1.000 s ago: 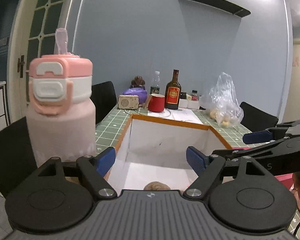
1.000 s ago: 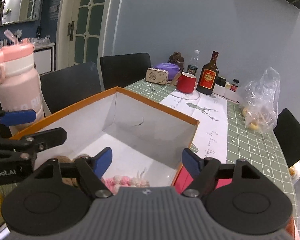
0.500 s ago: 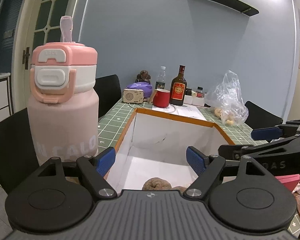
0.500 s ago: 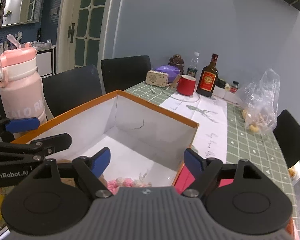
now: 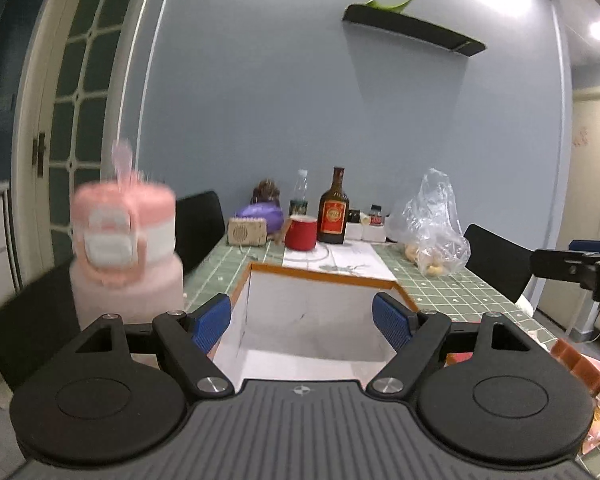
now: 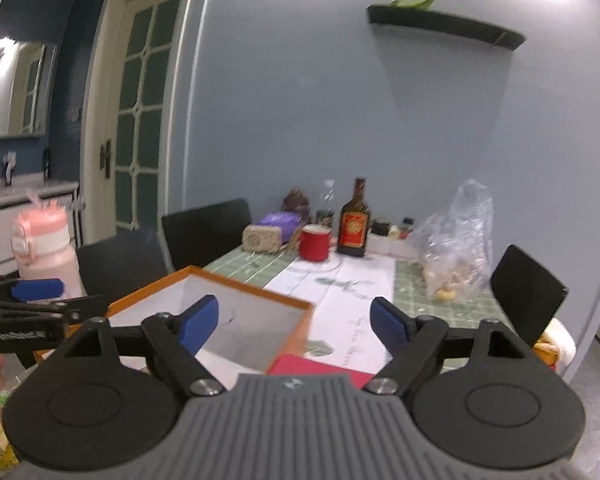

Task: Organize soft objects
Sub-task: 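Move both tools back to the pile, right tool toward the Deeyeo snack bag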

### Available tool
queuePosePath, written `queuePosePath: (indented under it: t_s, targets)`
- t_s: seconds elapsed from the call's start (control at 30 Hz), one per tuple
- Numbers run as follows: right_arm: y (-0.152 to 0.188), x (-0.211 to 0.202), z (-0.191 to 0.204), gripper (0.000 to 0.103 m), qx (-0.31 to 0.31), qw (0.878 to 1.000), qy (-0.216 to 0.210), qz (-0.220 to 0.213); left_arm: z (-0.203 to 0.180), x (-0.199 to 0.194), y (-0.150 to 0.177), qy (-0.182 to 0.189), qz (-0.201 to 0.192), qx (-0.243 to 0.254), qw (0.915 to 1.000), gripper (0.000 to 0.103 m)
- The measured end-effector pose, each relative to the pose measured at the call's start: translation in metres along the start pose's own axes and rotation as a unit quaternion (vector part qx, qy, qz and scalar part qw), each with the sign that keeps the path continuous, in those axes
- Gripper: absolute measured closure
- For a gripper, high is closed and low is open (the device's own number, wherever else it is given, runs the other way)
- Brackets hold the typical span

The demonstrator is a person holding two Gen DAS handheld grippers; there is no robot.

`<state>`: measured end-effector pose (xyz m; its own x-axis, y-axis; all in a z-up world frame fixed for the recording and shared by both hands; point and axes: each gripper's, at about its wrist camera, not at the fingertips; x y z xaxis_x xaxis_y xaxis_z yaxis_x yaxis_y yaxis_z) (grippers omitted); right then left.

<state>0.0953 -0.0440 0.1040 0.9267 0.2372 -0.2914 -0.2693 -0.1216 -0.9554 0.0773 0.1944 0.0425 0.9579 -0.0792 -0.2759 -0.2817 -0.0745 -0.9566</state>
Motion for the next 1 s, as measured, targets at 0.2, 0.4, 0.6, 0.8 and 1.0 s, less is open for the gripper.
queuePosePath:
  t_s: [0.2, 0.4, 0.6, 0.8, 1.0]
  targets:
    - [0.016, -0.032, -0.022, 0.014, 0.012, 0.999, 0.033, -0.002, -0.022, -0.036, -0.012, 0.009, 0.003, 0.014, 0.9999, 0.009]
    - [0.036, -0.053, -0.038, 0.009, 0.008, 0.999, 0.049, -0.002, -0.059, -0.067, -0.002, 0.022, -0.017, 0.056, 0.9981, 0.009]
    - [0.055, -0.068, -0.064, 0.008, 0.024, 0.997, 0.068, 0.011, -0.105, -0.08, 0.027, 0.051, 0.016, 0.066, 0.9964, 0.009]
    - [0.082, -0.079, -0.093, 0.005, 0.031, 0.993, 0.107, 0.038, -0.157, -0.071, 0.067, 0.099, 0.061, 0.045, 0.9921, 0.008]
    - [0.115, -0.08, -0.129, 0.005, 0.069, 0.986, 0.125, 0.081, -0.205, -0.048, 0.098, 0.1, 0.08, 0.059, 0.99, 0.009]
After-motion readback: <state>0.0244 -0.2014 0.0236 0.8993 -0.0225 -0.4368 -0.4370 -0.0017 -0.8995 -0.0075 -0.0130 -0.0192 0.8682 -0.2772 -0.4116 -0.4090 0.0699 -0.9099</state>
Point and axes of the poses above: each gripper's, at about its wrist camera, not at the fingertips, and x roughly the way its jaws point, z to its left, y to its underside, and after that the axes turned 2 degrees about z, right-handed
